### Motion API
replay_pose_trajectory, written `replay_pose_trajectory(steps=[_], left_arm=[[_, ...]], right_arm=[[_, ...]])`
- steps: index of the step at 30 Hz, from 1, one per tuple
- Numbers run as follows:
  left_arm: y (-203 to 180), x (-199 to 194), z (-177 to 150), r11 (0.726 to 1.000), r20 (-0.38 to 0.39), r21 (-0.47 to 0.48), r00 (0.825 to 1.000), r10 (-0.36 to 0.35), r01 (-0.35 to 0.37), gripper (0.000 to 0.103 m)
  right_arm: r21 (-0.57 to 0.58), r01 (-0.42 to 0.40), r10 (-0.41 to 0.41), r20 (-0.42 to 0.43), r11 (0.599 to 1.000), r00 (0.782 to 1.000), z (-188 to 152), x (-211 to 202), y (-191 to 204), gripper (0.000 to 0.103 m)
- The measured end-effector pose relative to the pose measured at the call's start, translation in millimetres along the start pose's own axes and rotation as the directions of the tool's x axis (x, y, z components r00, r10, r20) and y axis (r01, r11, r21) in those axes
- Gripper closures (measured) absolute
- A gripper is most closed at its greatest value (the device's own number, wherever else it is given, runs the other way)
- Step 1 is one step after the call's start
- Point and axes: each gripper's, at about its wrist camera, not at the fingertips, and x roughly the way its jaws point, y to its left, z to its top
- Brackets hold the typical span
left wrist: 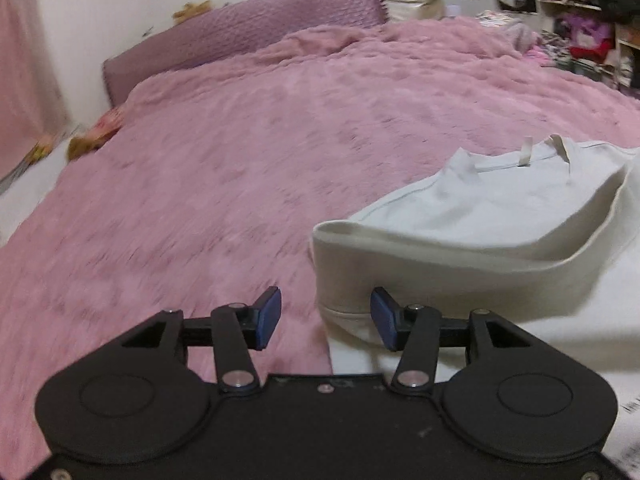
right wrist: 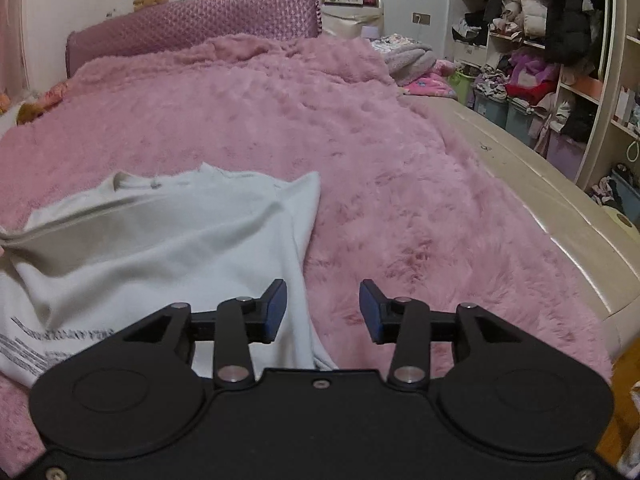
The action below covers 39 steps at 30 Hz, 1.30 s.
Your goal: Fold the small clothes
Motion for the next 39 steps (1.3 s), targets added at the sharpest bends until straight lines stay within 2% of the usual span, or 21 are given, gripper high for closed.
replay_pose_trajectory(steps=[2,6,11,15,22,25,28,29,30,32,34,37,39], left_arm=[[3.0,14.9,4.4,0.999,-0.008,-0.009,0.999,-0.044,0.044,0.052],[4.6,34.5,15.1,0.999,-0.066,-0.049,0.998,0.005,-0.008,0.05],[1.5,13.2,9.9,0.998,-0.059,-0.052,0.997,0.042,-0.045,0.052],[1.2,-6.8,-1.6,0.996,-0.079,-0.086,0.996,0.029,-0.036,0.051],[-4.7,-13.0,-15.9,0.995,-0.121,-0.092,0.992,0.022,-0.033,0.05],[-2.9,-11.3,-14.4,0.994,-0.127,-0.106,0.992,0.022,-0.035,0.05],[-1.4,-14.9,-13.4,0.993,-0.117,-0.115,0.993,0.024,-0.037,0.05],[-0.3,-15.1,-13.1,0.992,-0.115,-0.118,0.993,0.025,-0.039,0.05],[0.5,-14.9,-12.9,0.992,-0.113,-0.12,0.993,0.026,-0.04,0.05],[1.6,-14.1,-12.8,0.991,-0.115,-0.124,0.993,0.034,-0.048,0.05],[1.4,-14.3,-12.5,0.99,-0.115,-0.13,0.993,0.037,-0.052,0.05],[0.7,-17.0,-12.2,0.99,-0.108,-0.132,0.994,0.034,-0.048,0.05],[-1.9,-18.0,-13.0,0.99,-0.11,-0.128,0.993,0.037,-0.051,0.05]], right_arm=[[-0.007,0.009,-0.01,-0.021,1.0,1.0,-2.8,3.3,-1.1,0.066],[0.01,0.013,-0.012,-0.049,1.0,0.999,-8.4,8.7,-2.8,0.066],[-0.008,0.005,-0.006,-0.057,1.0,0.998,-7.9,15.6,-0.2,0.065],[-0.028,-0.028,0.027,-0.034,0.999,0.999,3.0,25.8,2.7,0.061],[-0.05,-0.151,0.152,0.009,0.987,0.988,45.8,71.1,17.9,0.055],[-0.098,-0.191,0.19,-0.015,0.977,0.982,58.9,97.2,31.4,0.053],[-0.146,-0.182,0.174,-0.062,0.972,0.983,62.3,126.1,45.9,0.052],[-0.144,-0.173,0.162,-0.082,0.974,0.983,62.3,133.0,48.3,0.056],[-0.137,-0.168,0.157,-0.091,0.976,0.983,62.2,136.5,48.9,0.07],[-0.138,-0.148,0.136,-0.098,0.979,0.986,60.0,139.4,50.1,0.079],[-0.115,-0.138,0.128,-0.084,0.984,0.988,57.8,137.4,46.7,0.094],[-0.042,-0.154,0.151,-0.066,0.987,0.986,56.6,131.3,35.1,0.096],[-0.04,-0.164,0.161,-0.071,0.986,0.984,56.7,131.3,32.9,0.093]])
